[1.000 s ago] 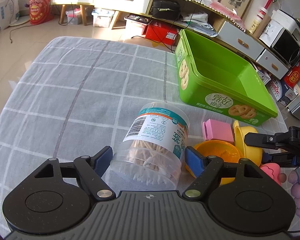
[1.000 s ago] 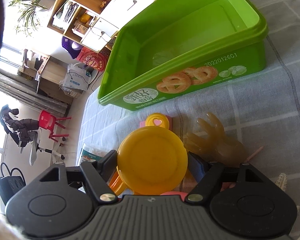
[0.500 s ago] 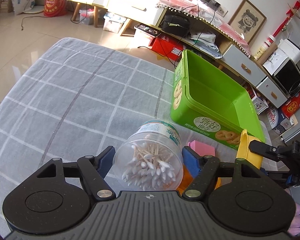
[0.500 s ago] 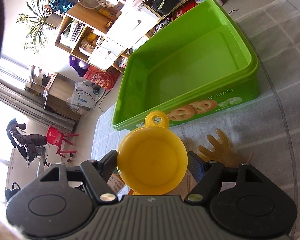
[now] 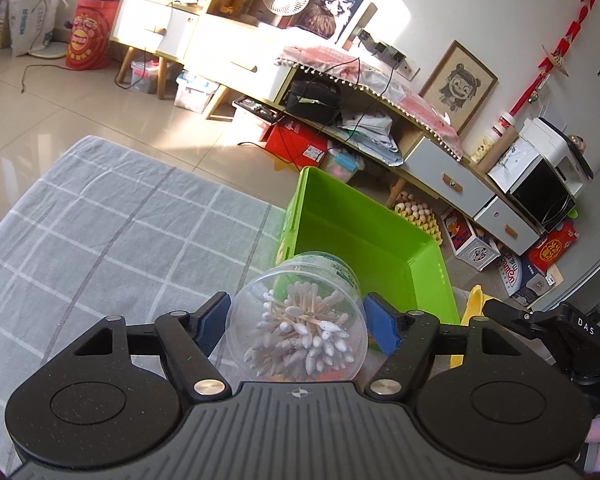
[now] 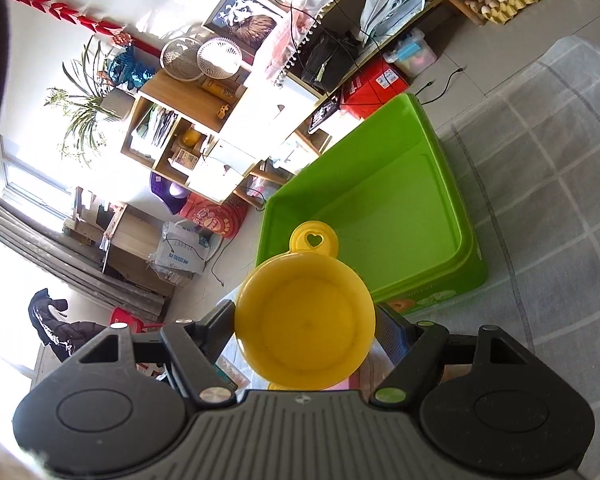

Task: Organize rigid objects
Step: 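Carry the yellow strainer and swab jar over the green bin with both grippers, then open the right gripper to drop the strainer while the left releases the jar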

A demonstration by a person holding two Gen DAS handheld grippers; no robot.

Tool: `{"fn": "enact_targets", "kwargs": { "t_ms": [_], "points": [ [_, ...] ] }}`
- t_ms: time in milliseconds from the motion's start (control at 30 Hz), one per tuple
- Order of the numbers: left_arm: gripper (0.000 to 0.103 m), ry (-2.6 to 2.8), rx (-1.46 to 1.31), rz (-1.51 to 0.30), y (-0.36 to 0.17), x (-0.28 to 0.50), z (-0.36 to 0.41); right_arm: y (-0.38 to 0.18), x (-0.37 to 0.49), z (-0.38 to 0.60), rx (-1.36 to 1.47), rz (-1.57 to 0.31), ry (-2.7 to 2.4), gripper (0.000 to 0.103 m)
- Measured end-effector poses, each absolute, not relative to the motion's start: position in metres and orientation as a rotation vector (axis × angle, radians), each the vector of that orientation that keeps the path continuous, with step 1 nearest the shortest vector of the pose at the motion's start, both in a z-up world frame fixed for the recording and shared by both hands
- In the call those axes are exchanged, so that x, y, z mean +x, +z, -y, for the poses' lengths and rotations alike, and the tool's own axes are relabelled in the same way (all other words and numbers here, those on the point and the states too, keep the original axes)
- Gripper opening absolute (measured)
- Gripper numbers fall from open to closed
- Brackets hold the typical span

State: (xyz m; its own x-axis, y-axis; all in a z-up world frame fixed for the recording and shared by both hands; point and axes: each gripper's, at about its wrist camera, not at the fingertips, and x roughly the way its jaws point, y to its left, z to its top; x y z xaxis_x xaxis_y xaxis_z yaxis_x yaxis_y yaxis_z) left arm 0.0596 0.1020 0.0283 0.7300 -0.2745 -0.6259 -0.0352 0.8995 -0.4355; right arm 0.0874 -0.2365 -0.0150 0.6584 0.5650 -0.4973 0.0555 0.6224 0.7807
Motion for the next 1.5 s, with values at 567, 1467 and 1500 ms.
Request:
{"fn": "enact_targets", "kwargs": {
  "t_ms": [567, 1467, 1500],
  "points": [
    [0.072, -0.177, -0.124, -0.946, 0.015, 0.231, -0.019, -0.019, 0.184, 0.18, 0.135, -0.85, 0.224, 0.049],
    [0.086, -0.139, 0.292, -1.053, 0.004, 0.301, 0.045, -0.046, 0.213, 0.161, -0.13, -0.812, 0.202, 0.058],
    [0.087, -0.142, 0.289, -1.049, 0.005, 0.3, 0.044, -0.044, 0.212, 0.163, -0.11, -0.811, 0.205, 0.058]
  ]
}}
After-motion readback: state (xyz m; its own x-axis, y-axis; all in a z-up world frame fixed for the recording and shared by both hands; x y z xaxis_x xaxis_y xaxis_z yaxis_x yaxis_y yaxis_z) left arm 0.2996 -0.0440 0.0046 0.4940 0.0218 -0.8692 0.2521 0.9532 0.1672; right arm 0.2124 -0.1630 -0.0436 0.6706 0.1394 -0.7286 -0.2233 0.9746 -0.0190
